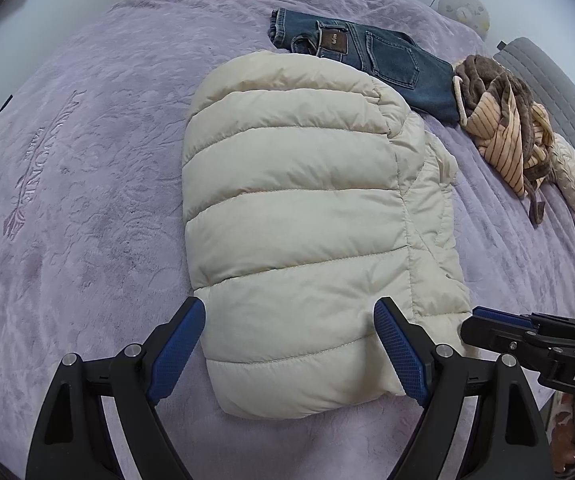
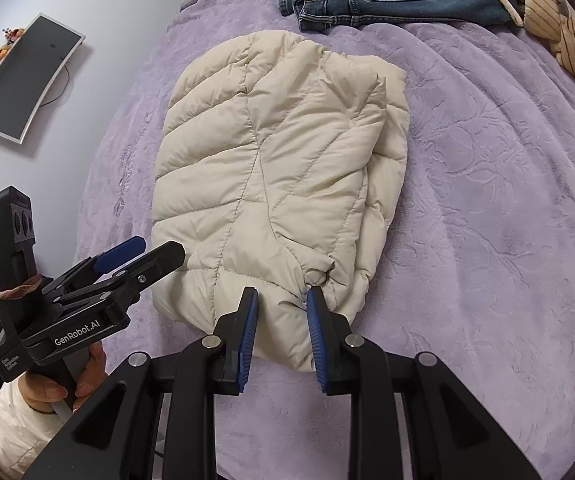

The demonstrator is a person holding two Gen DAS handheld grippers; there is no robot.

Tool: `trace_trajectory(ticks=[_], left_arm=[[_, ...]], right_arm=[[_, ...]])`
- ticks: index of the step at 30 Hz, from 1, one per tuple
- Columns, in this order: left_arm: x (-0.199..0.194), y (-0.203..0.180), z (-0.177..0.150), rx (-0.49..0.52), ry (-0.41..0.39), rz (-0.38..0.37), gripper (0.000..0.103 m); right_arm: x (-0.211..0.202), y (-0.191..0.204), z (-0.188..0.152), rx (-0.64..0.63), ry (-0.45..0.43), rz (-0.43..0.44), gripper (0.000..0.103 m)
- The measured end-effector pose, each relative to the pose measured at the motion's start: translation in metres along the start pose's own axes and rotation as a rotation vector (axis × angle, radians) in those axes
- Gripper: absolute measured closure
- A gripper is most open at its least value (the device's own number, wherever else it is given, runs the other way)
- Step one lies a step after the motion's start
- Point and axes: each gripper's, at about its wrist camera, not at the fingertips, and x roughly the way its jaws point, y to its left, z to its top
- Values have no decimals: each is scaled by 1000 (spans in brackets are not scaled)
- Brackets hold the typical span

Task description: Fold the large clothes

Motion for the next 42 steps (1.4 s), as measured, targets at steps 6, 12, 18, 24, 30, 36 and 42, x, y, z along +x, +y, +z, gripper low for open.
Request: trace_trajectory(ticks=[6,12,18,24,30,36,42], left_arm=[[-6,-3,-1,-2,11,4,17],[-18,-6,-6,-6,21,18,17],[-35,-7,-14,-7,18,47,17],[-54,-3,-24,-34,10,85,7],[-70,-1,-32,-51,-3,100,7],[-79,-8,-31,-22,0,146,0],[-97,-16,-27,-14,-38,190,0]], right_arm=[[-11,3,2,-5,-5,7,75],[-20,9,3,2,-3,17,74],[-32,23,-2,2,-29,5,38],[-42,33,-9,18,-44,-25,22],[-51,36,-17,29,-60,-63,15],[-64,38,-21,37,-110,-145,0],[-76,43,-19,31,-154,-201,0]])
